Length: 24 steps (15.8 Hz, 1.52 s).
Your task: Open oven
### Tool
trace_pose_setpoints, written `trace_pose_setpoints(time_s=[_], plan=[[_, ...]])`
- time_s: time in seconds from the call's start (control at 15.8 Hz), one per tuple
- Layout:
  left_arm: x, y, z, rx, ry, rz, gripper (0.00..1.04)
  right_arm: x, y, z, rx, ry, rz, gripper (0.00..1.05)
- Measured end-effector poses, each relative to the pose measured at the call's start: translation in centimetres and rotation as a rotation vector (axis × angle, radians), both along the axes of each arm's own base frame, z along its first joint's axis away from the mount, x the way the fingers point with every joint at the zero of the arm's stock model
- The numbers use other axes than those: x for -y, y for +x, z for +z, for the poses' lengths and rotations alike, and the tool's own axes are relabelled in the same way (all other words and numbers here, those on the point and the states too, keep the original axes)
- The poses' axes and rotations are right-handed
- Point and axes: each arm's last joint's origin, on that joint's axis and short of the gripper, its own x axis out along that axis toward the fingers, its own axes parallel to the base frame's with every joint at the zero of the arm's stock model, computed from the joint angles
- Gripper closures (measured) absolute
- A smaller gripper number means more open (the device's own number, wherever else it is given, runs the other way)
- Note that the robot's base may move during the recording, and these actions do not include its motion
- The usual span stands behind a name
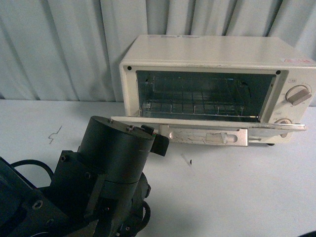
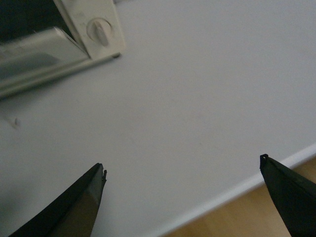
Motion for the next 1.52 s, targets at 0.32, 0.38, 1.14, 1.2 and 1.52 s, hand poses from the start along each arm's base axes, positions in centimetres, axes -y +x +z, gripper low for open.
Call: trace_pose_setpoints(time_s=[0.32, 0.38, 1.14, 1.2, 1.52], plan=[[0.0, 0.0, 0.0, -0.003, 0.000, 0.001, 0.07, 3.3, -0.6, 2.7, 0.505, -0.084, 0.306, 0.58], [0.0, 0.0, 0.0, -0.001, 0.001, 0.001, 0.07, 4.1, -0.8, 2.3, 0.445, -0.157, 0.322, 0.73], [0.0, 0.0, 0.0, -0.001, 0.001, 0.001, 0.07, 7.2, -2.8, 2.3, 0.455, -0.208, 0.338, 0.97], [0.0, 0.0, 0.0, -0.001, 0.001, 0.001, 0.07, 7.2, -2.8, 2.3, 0.454, -0.209, 0.338, 0.87], [0.0, 0.0, 0.0, -0.001, 0.001, 0.001, 0.07, 7.2, -2.8, 2.3, 0.455, -0.209, 0.338, 0.23]])
